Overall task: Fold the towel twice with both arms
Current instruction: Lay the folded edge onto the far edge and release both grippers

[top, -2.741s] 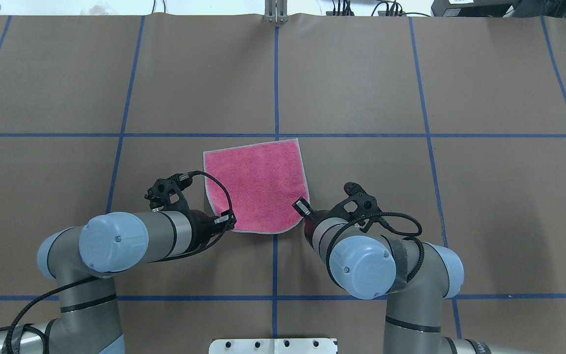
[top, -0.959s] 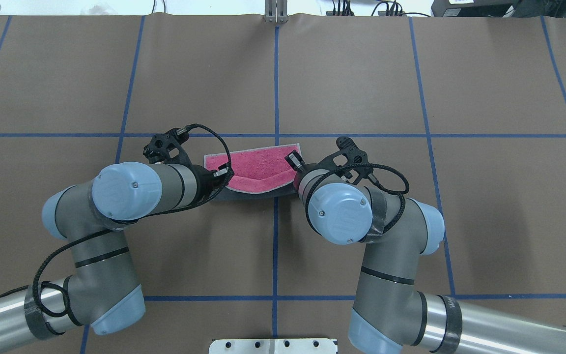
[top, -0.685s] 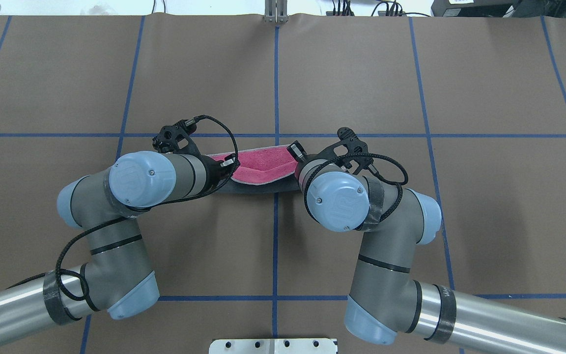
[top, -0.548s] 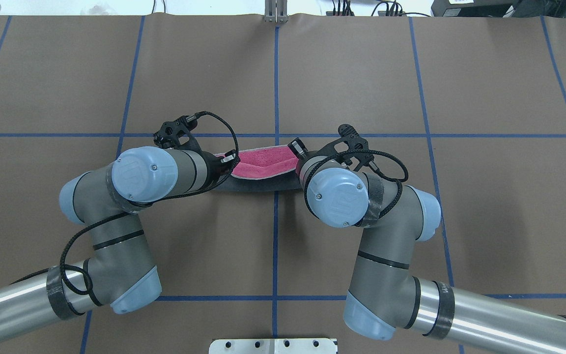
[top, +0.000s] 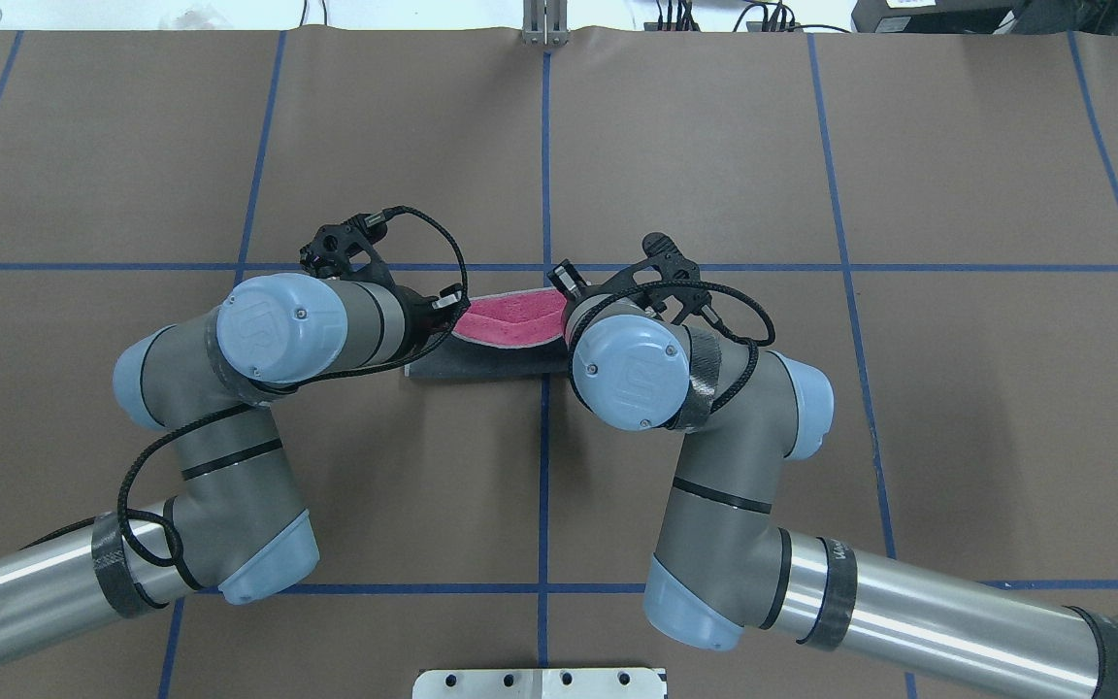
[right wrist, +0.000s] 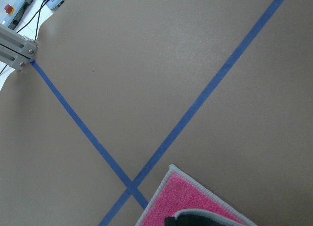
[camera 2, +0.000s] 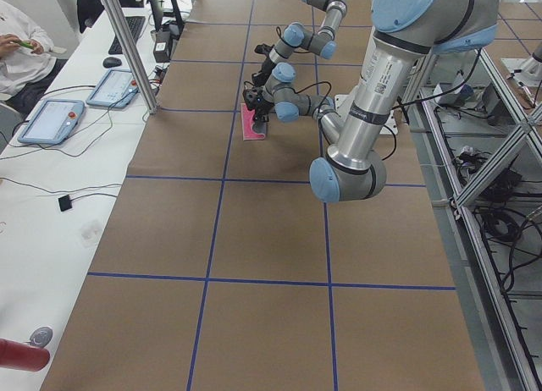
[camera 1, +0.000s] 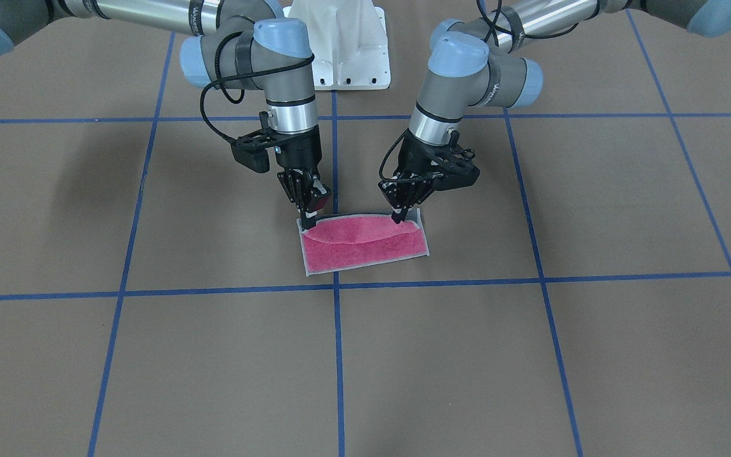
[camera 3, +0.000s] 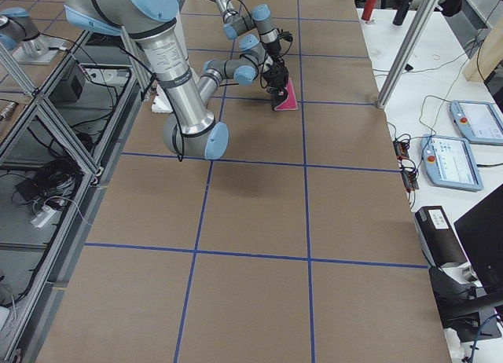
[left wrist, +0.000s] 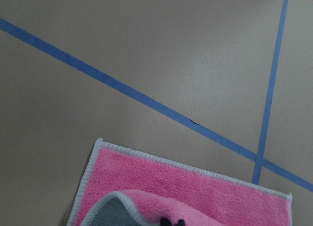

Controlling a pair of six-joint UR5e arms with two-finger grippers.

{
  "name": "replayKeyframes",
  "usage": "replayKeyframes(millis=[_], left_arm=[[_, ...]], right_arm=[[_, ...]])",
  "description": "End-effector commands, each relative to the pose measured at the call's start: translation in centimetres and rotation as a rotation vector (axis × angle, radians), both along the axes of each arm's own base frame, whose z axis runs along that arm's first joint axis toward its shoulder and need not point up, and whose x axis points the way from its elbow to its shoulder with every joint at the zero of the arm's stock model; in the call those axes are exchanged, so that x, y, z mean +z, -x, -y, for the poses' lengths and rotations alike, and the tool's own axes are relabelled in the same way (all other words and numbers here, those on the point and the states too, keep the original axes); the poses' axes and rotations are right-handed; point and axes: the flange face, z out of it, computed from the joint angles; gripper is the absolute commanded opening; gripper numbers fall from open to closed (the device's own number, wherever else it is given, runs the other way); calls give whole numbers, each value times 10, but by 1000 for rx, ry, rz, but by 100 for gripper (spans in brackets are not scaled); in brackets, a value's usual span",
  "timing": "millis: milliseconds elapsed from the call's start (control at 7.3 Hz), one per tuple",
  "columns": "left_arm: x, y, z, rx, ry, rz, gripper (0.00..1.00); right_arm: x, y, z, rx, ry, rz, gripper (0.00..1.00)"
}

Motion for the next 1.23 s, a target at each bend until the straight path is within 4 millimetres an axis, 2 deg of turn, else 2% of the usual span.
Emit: replayKeyframes(millis=[0, 548, 685, 822, 959, 1096], left_arm=[[0, -1, -3, 35, 15, -10, 0], [12, 4, 15, 2, 25, 17, 0], [15, 4, 19, -3, 30, 23, 0], [18, 1, 24, -10, 34, 32, 20], [18, -4, 31, -14, 36, 38, 43], [19, 2, 41, -18, 18, 47, 75]], right_arm=[[-1, 1, 0, -2, 1, 1, 0], [4, 5, 8, -5, -3, -25, 2], [2, 4, 11, 0, -4, -24, 17], [-3, 12, 18, -1, -8, -35, 37], [-7, 21, 29, 5, -6, -48, 51], [-15, 18, 38, 3, -22, -54, 70]])
